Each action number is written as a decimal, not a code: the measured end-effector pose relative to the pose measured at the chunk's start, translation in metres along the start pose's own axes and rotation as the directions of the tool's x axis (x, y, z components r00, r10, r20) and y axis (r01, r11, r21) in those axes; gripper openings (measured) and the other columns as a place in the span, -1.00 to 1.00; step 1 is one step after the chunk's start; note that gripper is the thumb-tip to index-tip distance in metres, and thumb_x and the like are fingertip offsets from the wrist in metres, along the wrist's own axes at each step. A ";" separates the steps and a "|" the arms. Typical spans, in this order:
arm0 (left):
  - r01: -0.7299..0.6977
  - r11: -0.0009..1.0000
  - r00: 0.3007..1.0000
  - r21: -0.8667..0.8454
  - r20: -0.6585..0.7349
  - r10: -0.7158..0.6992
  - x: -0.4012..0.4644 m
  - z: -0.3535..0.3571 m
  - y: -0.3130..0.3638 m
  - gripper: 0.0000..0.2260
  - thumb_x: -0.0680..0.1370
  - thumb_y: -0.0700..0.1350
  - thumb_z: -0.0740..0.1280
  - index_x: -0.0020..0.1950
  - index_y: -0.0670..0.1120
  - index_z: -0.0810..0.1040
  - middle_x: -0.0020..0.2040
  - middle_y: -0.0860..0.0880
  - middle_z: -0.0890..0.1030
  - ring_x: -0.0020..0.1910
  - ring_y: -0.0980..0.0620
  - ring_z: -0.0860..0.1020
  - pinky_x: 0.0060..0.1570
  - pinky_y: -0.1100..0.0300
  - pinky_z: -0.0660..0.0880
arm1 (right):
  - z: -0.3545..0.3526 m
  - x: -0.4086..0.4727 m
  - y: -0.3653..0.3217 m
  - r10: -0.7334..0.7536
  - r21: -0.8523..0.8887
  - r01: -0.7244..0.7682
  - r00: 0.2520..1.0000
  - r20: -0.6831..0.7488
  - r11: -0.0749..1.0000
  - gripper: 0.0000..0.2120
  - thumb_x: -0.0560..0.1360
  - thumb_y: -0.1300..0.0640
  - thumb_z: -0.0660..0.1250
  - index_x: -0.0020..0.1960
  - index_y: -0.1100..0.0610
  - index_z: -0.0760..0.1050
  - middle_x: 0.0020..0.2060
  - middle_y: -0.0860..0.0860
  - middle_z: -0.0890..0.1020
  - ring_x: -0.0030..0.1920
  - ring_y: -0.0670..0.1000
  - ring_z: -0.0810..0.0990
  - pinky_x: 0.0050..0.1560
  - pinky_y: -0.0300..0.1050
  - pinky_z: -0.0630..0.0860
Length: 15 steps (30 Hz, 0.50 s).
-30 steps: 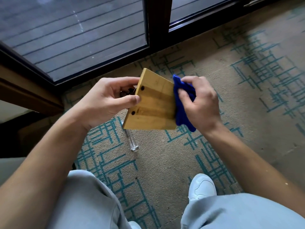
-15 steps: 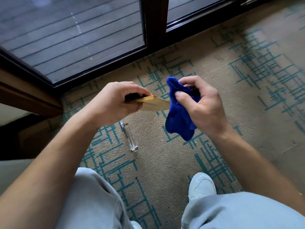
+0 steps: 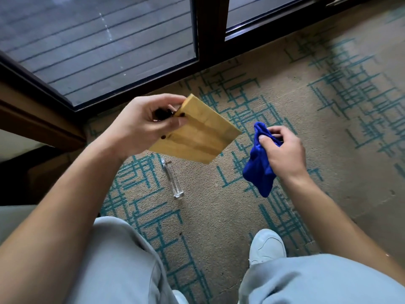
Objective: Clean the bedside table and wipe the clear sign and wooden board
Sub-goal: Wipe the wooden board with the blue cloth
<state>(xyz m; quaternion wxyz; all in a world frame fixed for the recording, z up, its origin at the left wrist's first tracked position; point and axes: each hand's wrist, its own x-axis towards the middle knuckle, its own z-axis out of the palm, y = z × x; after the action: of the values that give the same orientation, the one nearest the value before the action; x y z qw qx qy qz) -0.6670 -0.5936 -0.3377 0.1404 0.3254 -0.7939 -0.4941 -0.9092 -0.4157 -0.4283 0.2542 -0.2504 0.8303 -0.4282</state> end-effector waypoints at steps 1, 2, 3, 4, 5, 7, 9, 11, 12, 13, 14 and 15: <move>0.022 1.000 1.000 -0.017 0.000 -0.022 0.004 -0.001 -0.001 -0.76 0.55 -0.17 0.46 0.20 -0.04 0.60 -0.04 -0.17 0.68 -0.19 0.05 0.58 -0.22 0.14 0.57 | -0.002 -0.001 0.001 0.000 0.022 -0.001 1.000 0.006 1.000 -0.89 0.48 0.07 0.41 0.00 -0.07 0.58 -0.14 -0.15 0.67 -0.12 -0.09 0.65 0.05 0.00 0.62; 0.046 0.999 0.999 -0.025 -0.001 -0.046 0.007 -0.001 -0.003 -0.79 0.55 -0.16 0.45 0.17 -0.05 0.56 -0.06 -0.19 0.66 -0.25 0.07 0.55 -0.29 0.20 0.53 | -0.005 -0.001 0.002 -0.002 0.042 0.002 1.000 0.015 0.999 -0.89 0.50 0.10 0.41 0.02 -0.04 0.58 -0.14 -0.14 0.67 -0.13 -0.14 0.64 0.01 -0.06 0.61; 0.067 0.997 0.998 -0.025 -0.003 -0.067 0.011 -0.002 -0.005 -0.81 0.56 -0.16 0.45 0.13 -0.08 0.54 -0.09 -0.20 0.65 -0.29 0.09 0.52 -0.33 0.26 0.50 | -0.007 -0.002 0.003 -0.010 0.068 0.008 1.000 0.025 0.998 -0.88 0.51 0.13 0.41 0.03 -0.01 0.59 -0.13 -0.14 0.67 -0.16 -0.18 0.62 -0.03 -0.14 0.59; 0.087 0.996 0.996 -0.027 0.000 -0.087 0.015 -0.001 -0.008 -0.82 0.55 -0.15 0.45 0.11 -0.10 0.54 -0.12 -0.19 0.62 -0.31 0.11 0.50 -0.35 0.30 0.48 | -0.009 -0.002 0.005 -0.013 0.096 0.010 0.999 0.033 0.995 -0.88 0.52 0.16 0.42 0.04 0.02 0.59 -0.12 -0.14 0.66 -0.18 -0.22 0.61 -0.07 -0.21 0.56; 0.110 0.993 0.994 -0.034 0.015 -0.110 0.019 0.001 -0.011 -0.83 0.55 -0.15 0.46 0.10 -0.12 0.56 -0.12 -0.18 0.60 -0.29 0.11 0.50 -0.35 0.32 0.49 | -0.011 -0.004 0.006 -0.016 0.128 0.010 0.999 0.044 0.992 -0.87 0.53 0.20 0.42 0.05 0.04 0.59 -0.12 -0.14 0.66 -0.20 -0.23 0.61 -0.10 -0.27 0.54; 0.177 0.983 0.981 -0.048 0.088 -0.173 0.029 0.008 -0.025 -0.83 0.53 -0.14 0.47 0.09 -0.11 0.59 -0.10 -0.14 0.58 -0.21 0.07 0.52 -0.27 0.24 0.54 | -0.013 -0.008 0.013 -0.009 0.178 -0.005 0.997 0.080 0.984 -0.87 0.53 0.24 0.41 0.05 0.09 0.60 -0.13 -0.09 0.66 -0.21 -0.20 0.60 -0.11 -0.30 0.52; 0.262 0.964 0.951 -0.036 0.180 -0.252 0.043 0.019 -0.046 -0.82 0.50 -0.09 0.52 0.06 -0.04 0.62 -0.11 -0.08 0.59 -0.15 0.01 0.52 -0.13 0.07 0.52 | -0.014 -0.014 0.021 0.013 0.204 -0.037 0.993 0.114 0.978 -0.88 0.53 0.25 0.42 0.03 0.09 0.60 -0.14 -0.05 0.66 -0.19 -0.15 0.60 -0.09 -0.25 0.53; 0.333 0.943 0.913 -0.015 0.256 -0.318 0.057 0.035 -0.065 -0.83 0.44 -0.01 0.54 -0.02 0.07 0.63 -0.14 0.00 0.58 -0.13 -0.01 0.50 -0.08 0.03 0.44 | -0.015 -0.017 0.029 0.031 0.226 -0.061 0.991 0.132 0.972 -0.88 0.53 0.25 0.42 0.01 0.07 0.60 -0.14 -0.04 0.67 -0.17 -0.10 0.61 -0.06 -0.18 0.54; 0.359 0.933 0.896 -0.013 0.284 -0.341 0.064 0.043 -0.073 -0.85 0.44 0.00 0.54 -0.05 0.09 0.63 -0.14 0.02 0.58 -0.12 -0.01 0.50 -0.07 0.05 0.43 | -0.015 -0.019 0.032 0.039 0.236 -0.071 0.990 0.137 0.969 -0.87 0.54 0.26 0.42 -0.01 0.05 0.60 -0.15 -0.05 0.67 -0.17 -0.09 0.61 -0.06 -0.16 0.54; 0.385 0.923 0.880 -0.015 0.308 -0.362 0.070 0.053 -0.079 -0.87 0.46 -0.01 0.54 -0.05 0.10 0.63 -0.12 0.01 0.59 -0.11 -0.01 0.50 -0.06 0.07 0.43 | -0.015 -0.021 0.035 0.044 0.248 -0.079 0.989 0.143 0.966 -0.86 0.54 0.26 0.42 -0.03 0.02 0.60 -0.16 -0.07 0.67 -0.17 -0.09 0.61 -0.06 -0.14 0.55; 0.412 0.911 0.862 -0.015 0.330 -0.384 0.075 0.062 -0.085 -0.88 0.48 -0.04 0.52 -0.04 0.09 0.63 -0.09 -0.01 0.60 -0.09 -0.01 0.51 -0.06 0.09 0.45 | -0.014 -0.022 0.038 0.051 0.257 -0.089 0.987 0.151 0.962 -0.85 0.54 0.27 0.42 -0.05 0.01 0.60 -0.17 -0.07 0.67 -0.18 -0.09 0.61 -0.06 -0.13 0.56; 0.435 0.900 0.844 -0.006 0.351 -0.405 0.080 0.070 -0.090 -0.90 0.50 -0.05 0.51 -0.03 0.09 0.63 -0.06 -0.02 0.60 -0.08 -0.02 0.53 -0.06 0.10 0.47 | -0.014 -0.023 0.041 0.056 0.264 -0.097 0.986 0.157 0.960 -0.85 0.54 0.27 0.41 -0.05 0.02 0.60 -0.18 -0.06 0.66 -0.18 -0.08 0.61 -0.06 -0.12 0.56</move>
<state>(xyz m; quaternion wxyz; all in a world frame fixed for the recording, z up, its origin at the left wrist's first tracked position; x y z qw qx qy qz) -0.7311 -0.6242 -0.4578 -0.0972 0.3944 -0.6934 -0.5951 -0.9090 -0.3721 -0.4510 0.3635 -0.2121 0.7517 -0.5078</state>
